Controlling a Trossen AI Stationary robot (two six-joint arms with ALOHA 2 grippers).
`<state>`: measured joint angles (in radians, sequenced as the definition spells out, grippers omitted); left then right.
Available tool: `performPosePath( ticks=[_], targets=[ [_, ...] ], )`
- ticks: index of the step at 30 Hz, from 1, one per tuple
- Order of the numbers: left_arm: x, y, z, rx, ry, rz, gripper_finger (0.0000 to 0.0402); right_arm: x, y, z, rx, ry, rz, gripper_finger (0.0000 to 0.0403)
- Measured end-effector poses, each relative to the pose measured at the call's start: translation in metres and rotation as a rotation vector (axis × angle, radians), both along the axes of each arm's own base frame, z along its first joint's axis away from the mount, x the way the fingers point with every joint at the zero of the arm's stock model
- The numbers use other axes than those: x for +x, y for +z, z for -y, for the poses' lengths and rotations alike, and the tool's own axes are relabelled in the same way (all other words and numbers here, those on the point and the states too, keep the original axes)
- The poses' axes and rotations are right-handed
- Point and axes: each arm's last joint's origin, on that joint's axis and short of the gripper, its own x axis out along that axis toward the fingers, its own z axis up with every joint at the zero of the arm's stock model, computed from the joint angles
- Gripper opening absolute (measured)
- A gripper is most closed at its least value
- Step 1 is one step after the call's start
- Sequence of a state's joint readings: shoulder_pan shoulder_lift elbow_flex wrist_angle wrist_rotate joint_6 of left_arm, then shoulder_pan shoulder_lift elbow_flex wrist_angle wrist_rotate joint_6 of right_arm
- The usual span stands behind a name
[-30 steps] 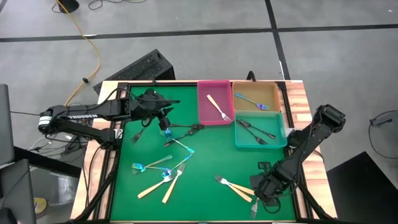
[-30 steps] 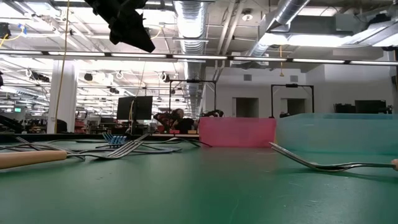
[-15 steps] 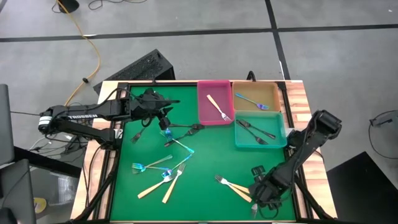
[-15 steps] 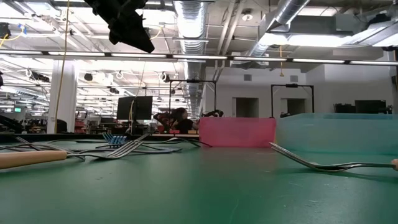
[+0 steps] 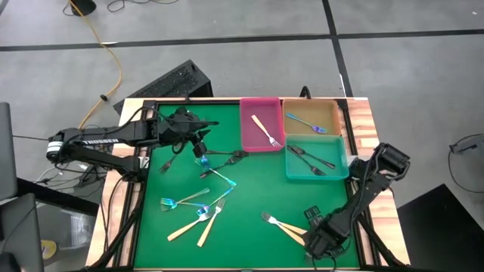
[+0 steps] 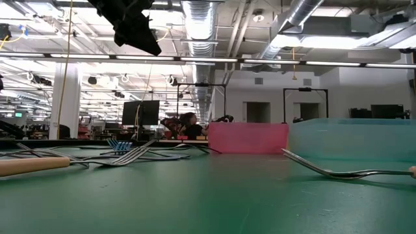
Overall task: Sort silverware by color (type)
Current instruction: Put the yellow fork into the pink bin
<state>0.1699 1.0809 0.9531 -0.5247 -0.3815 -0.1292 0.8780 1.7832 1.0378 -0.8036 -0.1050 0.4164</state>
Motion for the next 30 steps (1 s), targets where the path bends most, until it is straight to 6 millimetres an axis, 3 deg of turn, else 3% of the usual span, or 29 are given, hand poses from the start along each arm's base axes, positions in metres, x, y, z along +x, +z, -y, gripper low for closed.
performPosePath(
  ticks=[4, 13, 23, 30],
  targets=[
    [0.000, 0.000, 0.000, -0.007, 0.006, 0.005, 0.0076, 0.000, 0.000, 0.000, -0.001, -0.001, 0.001, 0.0189],
    [0.000, 0.000, 0.000, -0.008, 0.007, 0.006, 0.0076, 0.000, -0.001, 0.001, -0.002, -0.003, -0.004, 0.0080],
    [0.000, 0.000, 0.000, -0.005, 0.003, 0.003, 0.0076, 0.008, 0.000, 0.005, 0.003, -0.031, -0.008, 0.0083],
    [0.000, 0.000, 0.000, 0.005, 0.008, -0.001, 0.0076, 0.034, 0.000, 0.032, 0.014, -0.165, -0.034, 0.0079]
  ],
)
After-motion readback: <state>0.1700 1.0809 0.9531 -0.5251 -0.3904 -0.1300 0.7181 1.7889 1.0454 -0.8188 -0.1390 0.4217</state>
